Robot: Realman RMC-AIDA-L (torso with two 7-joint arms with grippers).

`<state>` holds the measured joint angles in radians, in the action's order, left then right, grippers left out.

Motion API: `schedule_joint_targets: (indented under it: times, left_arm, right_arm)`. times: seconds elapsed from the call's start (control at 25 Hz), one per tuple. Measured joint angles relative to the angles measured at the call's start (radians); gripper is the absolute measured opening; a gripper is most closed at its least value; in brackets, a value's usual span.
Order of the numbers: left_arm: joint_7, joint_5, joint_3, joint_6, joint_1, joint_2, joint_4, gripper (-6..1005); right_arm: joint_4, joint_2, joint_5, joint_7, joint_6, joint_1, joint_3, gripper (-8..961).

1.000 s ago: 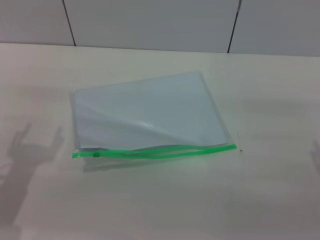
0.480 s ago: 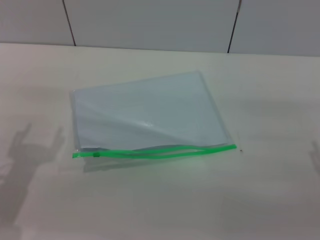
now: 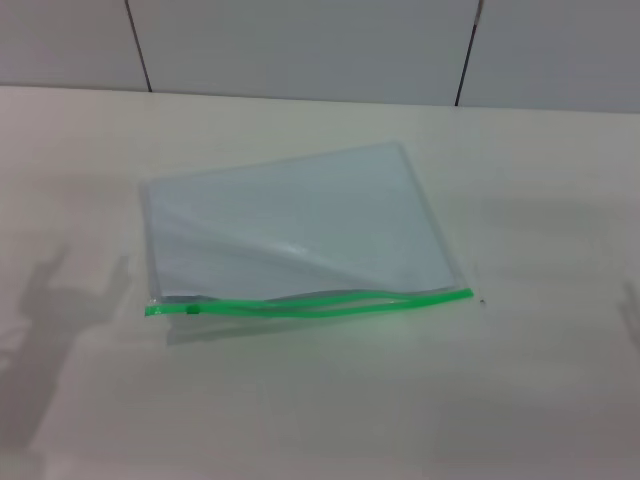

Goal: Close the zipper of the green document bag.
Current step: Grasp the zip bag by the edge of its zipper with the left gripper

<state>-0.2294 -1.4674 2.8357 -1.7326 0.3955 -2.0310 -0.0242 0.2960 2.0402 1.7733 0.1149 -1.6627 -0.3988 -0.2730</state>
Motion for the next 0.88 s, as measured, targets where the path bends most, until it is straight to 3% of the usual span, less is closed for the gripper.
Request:
schedule_joint_targets:
  times: [0.12,0.36,0.48,0.88]
  left_arm:
    - [0.033,0.081,0.018,0.003,-0.001,0.001,0.028,770]
    - [0.229,0.543,0.024,0.007,-0.006,0.003,0.119,771]
    - [0.295,0.701,0.023,0.029,-0.015,0.003,0.132,773]
    - [0.407,0.868,0.024,0.169,-0.028,0.002,0.141,776]
  right_arm:
    - [0.000,0.000,0.000,0.000,0.000,-0.001,0.000,691]
    - [-0.001,0.000,0.000,0.000,0.000,-0.001,0.000,689]
    - [-0.002,0.000,0.000,0.000,0.000,-0.003,0.000,687]
    - [-0.003,0.000,-0.003,0.000,0.000,-0.004,0.000,684]
